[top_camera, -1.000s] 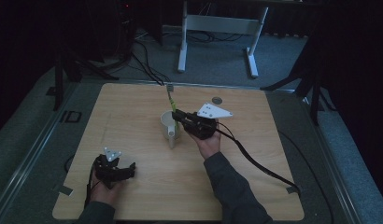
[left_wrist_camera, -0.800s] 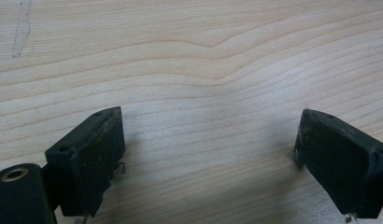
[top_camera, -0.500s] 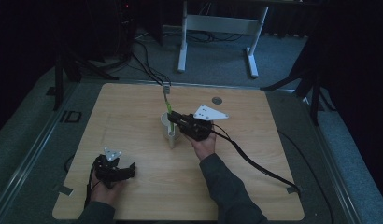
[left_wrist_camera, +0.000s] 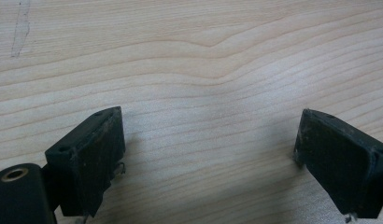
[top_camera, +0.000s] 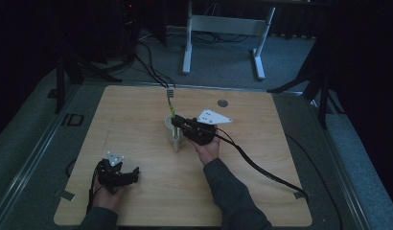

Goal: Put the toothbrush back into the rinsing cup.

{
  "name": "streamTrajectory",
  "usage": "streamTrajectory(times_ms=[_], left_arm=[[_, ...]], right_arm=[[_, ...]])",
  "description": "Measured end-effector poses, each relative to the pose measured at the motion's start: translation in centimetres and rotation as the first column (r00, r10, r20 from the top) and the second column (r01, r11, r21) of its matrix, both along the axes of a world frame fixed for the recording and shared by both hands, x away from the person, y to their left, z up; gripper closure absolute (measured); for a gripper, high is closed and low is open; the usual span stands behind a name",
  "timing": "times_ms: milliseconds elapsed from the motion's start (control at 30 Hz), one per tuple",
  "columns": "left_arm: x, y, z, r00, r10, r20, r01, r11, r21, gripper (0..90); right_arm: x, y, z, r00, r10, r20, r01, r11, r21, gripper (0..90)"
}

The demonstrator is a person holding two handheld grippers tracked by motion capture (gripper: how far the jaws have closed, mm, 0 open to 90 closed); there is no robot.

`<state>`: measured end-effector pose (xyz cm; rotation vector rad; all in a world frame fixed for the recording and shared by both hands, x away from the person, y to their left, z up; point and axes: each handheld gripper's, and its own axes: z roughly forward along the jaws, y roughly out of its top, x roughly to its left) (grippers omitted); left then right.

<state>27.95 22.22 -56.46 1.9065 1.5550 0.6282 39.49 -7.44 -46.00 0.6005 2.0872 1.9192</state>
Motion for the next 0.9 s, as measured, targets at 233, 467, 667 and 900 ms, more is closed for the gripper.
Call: streamTrajectory(times_ms=[233,467,667,900], left_arm=[[0.0,0.0,0.0,1.0000,-0.002,0.000,0.002,1.0000,0.001,9.4],[0.0,0.0,0.0,1.0000,-0.002,-0.001,0.002,1.0000,-0.001,9.4],[-0.1,0.0,0.0,1.0000,-0.006,-0.002,0.006,1.0000,0.001,9.4],[-0.1,0.0,0.0,1.0000,-0.005,-0.001,0.005,1.0000,0.001,9.4]], right_arm=[[0.2,0.1,-0.4,0.9999,-0.005,-0.009,0.005,0.9999,-0.010,82.0],[0.4,0.1,-0.7,0.9998,-0.005,-0.017,0.005,0.9999,-0.012,82.0],[0.4,0.2,-1.1,0.9997,-0.007,-0.023,0.007,0.9998,-0.017,82.0],[0.4,0.3,-1.4,0.9998,-0.009,-0.020,0.009,0.9997,-0.023,81.9]])
